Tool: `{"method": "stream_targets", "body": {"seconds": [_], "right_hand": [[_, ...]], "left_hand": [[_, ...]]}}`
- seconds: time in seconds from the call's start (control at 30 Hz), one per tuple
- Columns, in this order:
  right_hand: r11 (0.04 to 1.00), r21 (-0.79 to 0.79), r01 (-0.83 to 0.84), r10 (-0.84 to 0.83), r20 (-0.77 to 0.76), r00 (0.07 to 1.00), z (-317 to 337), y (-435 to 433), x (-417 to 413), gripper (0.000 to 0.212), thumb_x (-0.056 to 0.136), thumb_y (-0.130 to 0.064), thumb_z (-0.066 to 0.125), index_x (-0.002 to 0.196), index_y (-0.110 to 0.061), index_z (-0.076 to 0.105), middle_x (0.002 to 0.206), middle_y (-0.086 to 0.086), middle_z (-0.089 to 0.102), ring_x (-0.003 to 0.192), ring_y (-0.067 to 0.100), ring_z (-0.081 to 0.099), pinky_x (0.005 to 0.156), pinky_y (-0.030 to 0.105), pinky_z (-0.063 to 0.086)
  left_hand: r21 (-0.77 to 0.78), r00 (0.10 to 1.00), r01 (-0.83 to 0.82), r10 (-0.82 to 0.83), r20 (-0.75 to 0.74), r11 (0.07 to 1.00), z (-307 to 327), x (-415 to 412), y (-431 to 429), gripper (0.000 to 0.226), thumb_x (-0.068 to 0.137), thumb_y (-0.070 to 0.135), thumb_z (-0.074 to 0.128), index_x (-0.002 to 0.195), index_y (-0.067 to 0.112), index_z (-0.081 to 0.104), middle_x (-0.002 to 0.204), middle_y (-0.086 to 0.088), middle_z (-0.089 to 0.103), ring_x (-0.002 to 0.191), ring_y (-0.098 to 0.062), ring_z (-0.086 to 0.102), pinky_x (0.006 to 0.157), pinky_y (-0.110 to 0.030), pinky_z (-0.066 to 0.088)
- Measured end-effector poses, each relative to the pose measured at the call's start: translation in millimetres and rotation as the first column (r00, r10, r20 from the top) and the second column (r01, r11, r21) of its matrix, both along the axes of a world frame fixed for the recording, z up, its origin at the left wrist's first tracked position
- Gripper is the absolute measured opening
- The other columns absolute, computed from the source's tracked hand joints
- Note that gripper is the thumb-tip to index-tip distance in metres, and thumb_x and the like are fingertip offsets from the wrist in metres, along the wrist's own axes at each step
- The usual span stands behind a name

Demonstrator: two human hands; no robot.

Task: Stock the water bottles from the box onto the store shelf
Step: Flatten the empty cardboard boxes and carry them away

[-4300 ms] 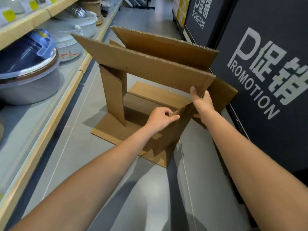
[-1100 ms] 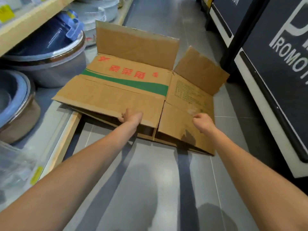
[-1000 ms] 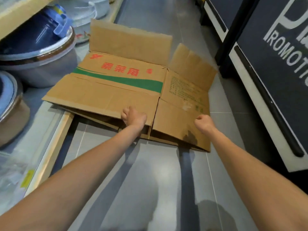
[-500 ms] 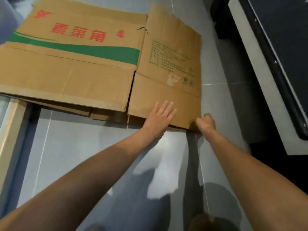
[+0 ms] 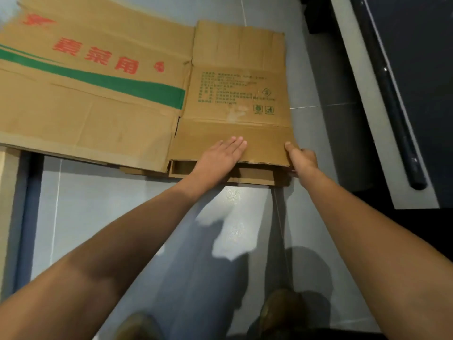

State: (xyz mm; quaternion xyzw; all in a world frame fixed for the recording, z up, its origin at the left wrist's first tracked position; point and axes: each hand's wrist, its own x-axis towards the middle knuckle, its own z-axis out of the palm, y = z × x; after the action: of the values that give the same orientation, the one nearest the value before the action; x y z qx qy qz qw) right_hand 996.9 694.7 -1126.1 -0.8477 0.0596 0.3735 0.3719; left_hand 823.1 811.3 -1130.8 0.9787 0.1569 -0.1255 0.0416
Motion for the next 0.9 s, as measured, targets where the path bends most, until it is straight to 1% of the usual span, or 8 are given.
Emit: {"method": "stream_targets", "body": {"seconds": [0.1,0.33,0.5,0.6,0.67,0.73,0.83,0.9], "right_hand": [[0.992,0.076,0.104,-0.089,-0.173,0.981,48,-7,-1,0.032,0.093,-0.021,0.058,0.121,-0.009,0.049,0.111,0.01,0.059,0.102,0.024,0.06,0.067,0.031,0.056],[0.976,0.087,0.197,-0.155,-0.35,0.924,182,-39,-44,0.032,0.093,-0.013,0.058,0.123,-0.01,0.051,0.113,0.011,0.063,0.101,0.024,0.063,0.079,0.034,0.055],[0.964,0.173,0.2,-0.113,-0.415,0.903,291,-46,-90,0.031,0.09,-0.004,0.058,0.121,-0.003,0.056,0.104,0.013,0.066,0.092,0.024,0.064,0.081,0.037,0.054],[0.966,0.188,0.18,-0.08,-0.441,0.894,365,-44,-115,0.02,0.092,-0.004,0.054,0.111,-0.006,0.057,0.081,0.008,0.063,0.068,0.018,0.06,0.059,0.028,0.053],[0.986,0.134,0.097,-0.033,-0.414,0.91,411,-43,-128,0.011,0.096,-0.012,0.05,0.101,-0.007,0.058,0.076,0.009,0.063,0.062,0.017,0.059,0.045,0.022,0.05],[0.996,0.064,-0.058,0.072,-0.253,0.965,443,-46,-136,0.019,0.098,-0.019,0.046,0.087,-0.008,0.058,0.071,0.011,0.062,0.056,0.017,0.057,0.044,0.022,0.046],[0.998,-0.044,-0.054,0.055,0.022,0.998,482,-56,-142,0.025,0.097,-0.033,0.049,0.095,-0.01,0.056,0.095,0.013,0.062,0.082,0.024,0.061,0.073,0.036,0.055],[0.999,-0.033,0.038,-0.042,-0.119,0.992,507,-59,-144,0.054,0.094,-0.051,0.047,0.126,-0.007,0.049,0.124,0.014,0.055,0.112,0.03,0.056,0.096,0.047,0.048]], "left_hand": [[-0.07,0.999,-0.013,0.016,0.043,0.997,39,-12,-1,0.078,0.085,-0.003,0.053,0.151,0.015,0.015,0.159,-0.005,0.019,0.146,-0.018,0.02,0.118,-0.031,0.01],[-0.283,0.999,-0.044,0.04,-0.017,0.958,184,-40,-34,0.053,0.098,0.029,0.041,0.147,0.014,0.028,0.154,-0.006,0.031,0.14,-0.021,0.034,0.114,-0.036,0.029],[-0.302,0.987,-0.154,0.13,-0.097,0.941,294,-37,-80,0.062,0.094,0.013,0.049,0.149,0.015,0.022,0.157,-0.006,0.024,0.141,-0.022,0.03,0.112,-0.038,0.03],[-0.248,0.962,-0.262,0.231,-0.145,0.933,363,-41,-86,0.072,0.084,0.0,0.058,0.146,0.013,0.025,0.151,-0.008,0.033,0.13,-0.025,0.044,0.101,-0.036,0.039],[-0.239,0.959,-0.274,0.246,-0.137,0.932,405,-56,-81,0.076,0.084,-0.003,0.057,0.149,0.016,0.024,0.153,-0.006,0.033,0.134,-0.023,0.042,0.104,-0.034,0.039],[-0.262,0.963,-0.269,0.256,-0.085,0.927,435,-76,-72,0.076,0.084,-0.007,0.054,0.149,0.021,0.026,0.154,-0.001,0.033,0.139,-0.018,0.037,0.11,-0.03,0.034],[-0.321,0.966,-0.24,0.259,0.017,0.916,488,-114,-62,0.077,0.081,-0.01,0.055,0.146,0.025,0.034,0.15,0.005,0.038,0.138,-0.012,0.038,0.111,-0.022,0.026],[-0.366,0.966,-0.217,0.252,0.05,0.905,523,-141,-53,0.075,0.078,-0.01,0.058,0.144,0.022,0.039,0.147,0.003,0.044,0.136,-0.013,0.042,0.111,-0.019,0.02]]}}
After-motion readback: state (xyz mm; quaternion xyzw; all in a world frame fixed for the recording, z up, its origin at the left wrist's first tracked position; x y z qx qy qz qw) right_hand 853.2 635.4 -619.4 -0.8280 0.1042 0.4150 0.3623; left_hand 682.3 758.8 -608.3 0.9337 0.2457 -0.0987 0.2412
